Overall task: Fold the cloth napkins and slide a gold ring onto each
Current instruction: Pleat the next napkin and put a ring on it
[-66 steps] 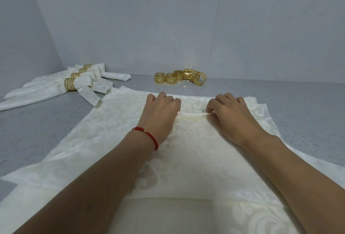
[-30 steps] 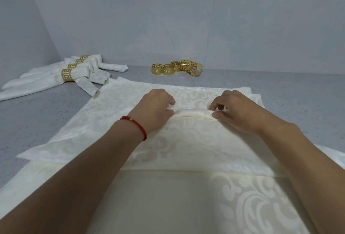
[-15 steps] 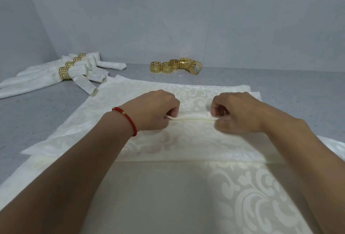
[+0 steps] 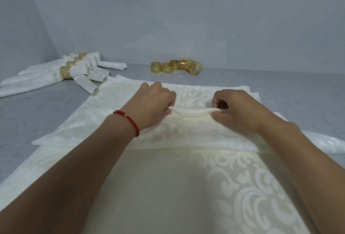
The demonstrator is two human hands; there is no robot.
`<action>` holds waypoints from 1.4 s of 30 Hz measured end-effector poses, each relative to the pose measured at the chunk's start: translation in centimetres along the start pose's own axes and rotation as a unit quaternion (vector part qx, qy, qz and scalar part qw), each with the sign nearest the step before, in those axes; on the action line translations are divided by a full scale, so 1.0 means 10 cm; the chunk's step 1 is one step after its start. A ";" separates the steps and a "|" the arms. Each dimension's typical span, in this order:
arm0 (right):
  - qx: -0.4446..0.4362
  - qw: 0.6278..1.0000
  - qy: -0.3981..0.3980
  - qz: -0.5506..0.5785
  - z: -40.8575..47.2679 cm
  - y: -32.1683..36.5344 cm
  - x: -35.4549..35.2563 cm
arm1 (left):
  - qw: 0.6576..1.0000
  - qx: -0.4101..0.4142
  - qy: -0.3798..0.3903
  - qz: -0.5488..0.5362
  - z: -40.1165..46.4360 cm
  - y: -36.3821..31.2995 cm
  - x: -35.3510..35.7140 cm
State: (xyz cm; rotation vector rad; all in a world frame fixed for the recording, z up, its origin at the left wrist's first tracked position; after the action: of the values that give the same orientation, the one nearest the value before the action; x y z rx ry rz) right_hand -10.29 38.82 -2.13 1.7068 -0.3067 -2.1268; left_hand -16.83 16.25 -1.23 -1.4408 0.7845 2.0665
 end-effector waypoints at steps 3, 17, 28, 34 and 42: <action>-0.006 0.999 0.022 -0.033 0.01 0.01 -0.01 | 0.998 0.040 -0.035 0.042 0.00 -0.08 -0.01; 0.037 0.997 0.061 0.036 -0.20 -0.06 -0.08 | 0.991 -0.050 0.068 -0.101 -0.12 -0.02 0.08; -0.046 0.999 0.010 -0.018 -0.25 0.03 0.02 | 0.996 0.047 -0.069 0.044 -0.18 -0.14 0.01; -0.013 0.997 0.032 0.070 -0.34 0.00 -0.03 | 0.998 0.028 0.014 -0.049 -0.31 -0.13 -0.02; -0.025 0.999 0.028 0.012 -0.35 0.06 -0.03 | 0.993 -0.009 0.039 -0.114 -0.31 -0.05 0.06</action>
State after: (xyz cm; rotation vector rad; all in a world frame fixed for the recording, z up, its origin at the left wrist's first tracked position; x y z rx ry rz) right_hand -6.75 38.68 -2.44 1.7225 -0.2551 -2.0487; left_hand -14.66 14.46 -2.73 -1.5513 0.6020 1.8589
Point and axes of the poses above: each hand's wrist, its own z-axis towards the middle knuckle, its own x-axis out of the palm, y = z × x, the point moved 3 cm from there along z, towards the middle knuckle, and after that the axes turned 5 degrees about z, right-handed, at the moved point
